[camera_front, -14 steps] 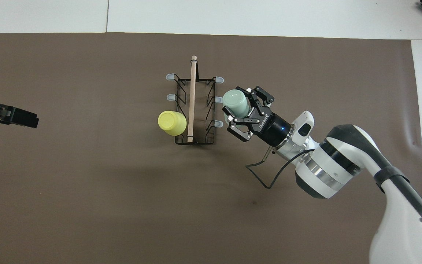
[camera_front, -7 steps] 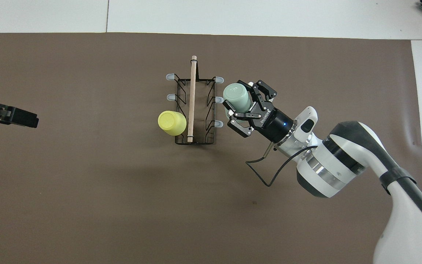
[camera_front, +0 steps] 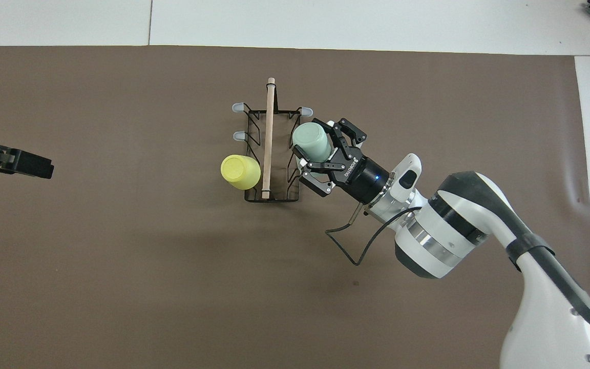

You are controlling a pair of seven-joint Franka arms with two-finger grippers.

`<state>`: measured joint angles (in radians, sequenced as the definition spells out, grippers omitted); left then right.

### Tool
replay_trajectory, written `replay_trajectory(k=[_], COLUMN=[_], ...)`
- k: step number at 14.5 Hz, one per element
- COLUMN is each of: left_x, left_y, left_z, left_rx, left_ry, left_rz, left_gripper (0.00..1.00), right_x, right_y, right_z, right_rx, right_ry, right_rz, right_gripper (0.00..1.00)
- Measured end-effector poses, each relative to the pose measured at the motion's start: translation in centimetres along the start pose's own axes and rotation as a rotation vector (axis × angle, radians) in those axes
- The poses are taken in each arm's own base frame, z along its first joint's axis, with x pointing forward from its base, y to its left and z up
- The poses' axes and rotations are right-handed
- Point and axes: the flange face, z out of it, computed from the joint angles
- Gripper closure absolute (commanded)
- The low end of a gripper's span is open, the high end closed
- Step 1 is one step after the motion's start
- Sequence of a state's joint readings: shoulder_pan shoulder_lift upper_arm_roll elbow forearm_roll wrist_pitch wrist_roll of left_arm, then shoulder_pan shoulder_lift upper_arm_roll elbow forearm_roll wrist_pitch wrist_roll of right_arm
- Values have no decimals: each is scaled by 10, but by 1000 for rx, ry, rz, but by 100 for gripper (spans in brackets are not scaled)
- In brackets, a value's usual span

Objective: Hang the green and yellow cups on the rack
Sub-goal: 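Lower the green cup onto a rack peg with the right gripper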

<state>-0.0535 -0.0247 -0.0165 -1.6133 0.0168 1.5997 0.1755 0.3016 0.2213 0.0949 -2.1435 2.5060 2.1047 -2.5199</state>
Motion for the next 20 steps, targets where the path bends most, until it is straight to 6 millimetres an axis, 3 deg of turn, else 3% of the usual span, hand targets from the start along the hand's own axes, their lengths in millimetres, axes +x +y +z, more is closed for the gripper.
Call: replay_trajectory(k=[4,10,14,20], left_x=[0,0,0,0], left_y=[0,0,0,-1], left_z=[0,0,0,0], left_rx=[0,0,0,0], left_ry=[0,0,0,0], left_rz=[0,-1,-1,-1], left_gripper=[0,0,0,0], right_x=[-19,-22,-32,-46], right_y=[-5,-6,-19,-21], right_z=[8,13,17,5], right_rx=[8,1,12,22], right_ry=[-16,-9,-16,7], right_rz=[23,33,49,40], right_gripper=[100,100,100,100])
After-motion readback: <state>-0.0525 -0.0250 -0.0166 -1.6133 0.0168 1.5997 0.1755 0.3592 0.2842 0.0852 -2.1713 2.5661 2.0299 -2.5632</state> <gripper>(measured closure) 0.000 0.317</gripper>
